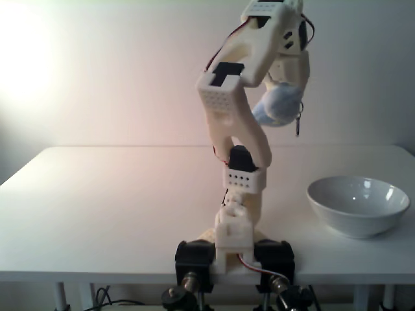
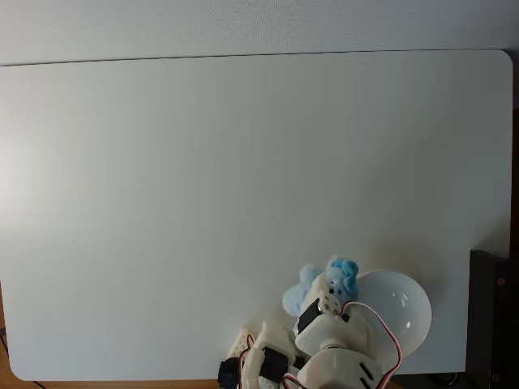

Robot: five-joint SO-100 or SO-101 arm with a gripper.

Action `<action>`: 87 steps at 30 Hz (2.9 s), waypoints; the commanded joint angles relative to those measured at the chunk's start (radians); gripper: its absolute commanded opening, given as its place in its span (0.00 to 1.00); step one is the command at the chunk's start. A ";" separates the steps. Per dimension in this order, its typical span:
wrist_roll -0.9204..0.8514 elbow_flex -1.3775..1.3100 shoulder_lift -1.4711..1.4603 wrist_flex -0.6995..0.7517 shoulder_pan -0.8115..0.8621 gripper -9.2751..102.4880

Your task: Grasp a skyblue doll and put it into the bowl.

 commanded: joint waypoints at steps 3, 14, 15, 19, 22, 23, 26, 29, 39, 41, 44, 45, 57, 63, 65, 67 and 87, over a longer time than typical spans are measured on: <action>0.011 -0.011 0.081 0.043 0.132 0.08; 0.014 -0.005 0.061 0.029 0.439 0.08; 0.014 -0.005 0.054 0.029 0.457 0.08; 0.015 -0.008 -0.005 0.026 0.529 0.08; 0.015 -0.008 -0.060 -0.008 0.578 0.08; 0.015 -0.008 -0.084 -0.035 0.588 0.08; 0.014 -0.008 -0.150 -0.137 0.607 0.08; 0.014 -0.008 -0.213 -0.227 0.618 0.08; 0.014 -0.006 -0.411 -0.278 0.618 0.08; 0.015 -0.006 -0.433 -0.278 0.620 0.08; 0.015 -0.006 -0.451 -0.278 0.620 0.09; 0.015 -0.006 -0.453 -0.278 0.620 0.09; 0.003 -0.009 -0.453 -0.279 0.623 0.39; 0.000 -0.008 -0.451 -0.305 0.623 0.74; 0.000 -0.008 -0.451 -0.305 0.623 0.83; 0.000 -0.008 -0.453 -0.305 0.623 0.89; 0.011 -0.175 -0.425 -0.293 0.374 0.42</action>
